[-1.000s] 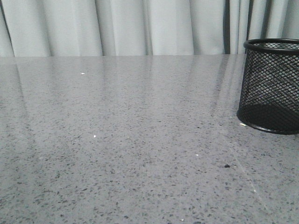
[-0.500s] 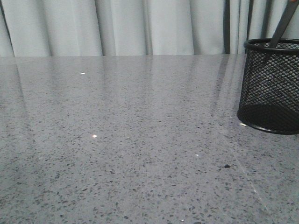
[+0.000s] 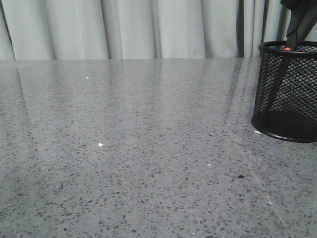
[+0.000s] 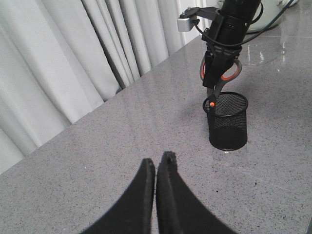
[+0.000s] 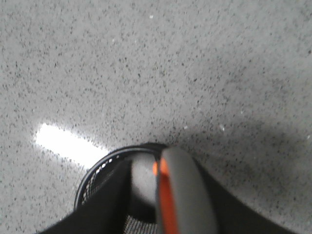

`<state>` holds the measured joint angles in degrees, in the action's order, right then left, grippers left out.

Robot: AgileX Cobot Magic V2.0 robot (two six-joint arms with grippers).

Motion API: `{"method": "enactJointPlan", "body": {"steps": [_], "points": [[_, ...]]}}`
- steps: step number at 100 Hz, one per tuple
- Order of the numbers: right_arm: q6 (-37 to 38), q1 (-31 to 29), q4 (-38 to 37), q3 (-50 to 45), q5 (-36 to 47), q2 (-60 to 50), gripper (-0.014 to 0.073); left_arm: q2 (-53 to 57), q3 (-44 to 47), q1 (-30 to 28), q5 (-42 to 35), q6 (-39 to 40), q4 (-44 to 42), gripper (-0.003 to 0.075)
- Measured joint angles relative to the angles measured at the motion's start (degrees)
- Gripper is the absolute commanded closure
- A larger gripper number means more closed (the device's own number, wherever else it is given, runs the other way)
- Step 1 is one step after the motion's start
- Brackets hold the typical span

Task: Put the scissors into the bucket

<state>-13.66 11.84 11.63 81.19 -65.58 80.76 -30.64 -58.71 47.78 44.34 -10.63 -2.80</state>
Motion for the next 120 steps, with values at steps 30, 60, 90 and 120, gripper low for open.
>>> {"method": "enactJointPlan", "body": {"steps": [30,60,90,120], "points": [[0.0,0.0,-3.04,9.31,2.41,0.0,0.018,0.0,2.6,0.0,-3.97,0.0,0.0,0.074],[0.0,0.0,-0.21,14.71,4.72,-4.88,0.0643,1.99,10.88,0.0,-17.62,7.14,-4.55,0.074],[-3.28,0.21,0.35,-16.26,26.47,-28.95,0.064,14.18,25.22,-4.8,-25.41,37.75,-31.72,0.074],[-4.23,0.21,0.35,-52.98,51.53,-57.22,0.064,22.87,35.63,-13.71,-24.98,43.55,-41.23,0.074]]}}
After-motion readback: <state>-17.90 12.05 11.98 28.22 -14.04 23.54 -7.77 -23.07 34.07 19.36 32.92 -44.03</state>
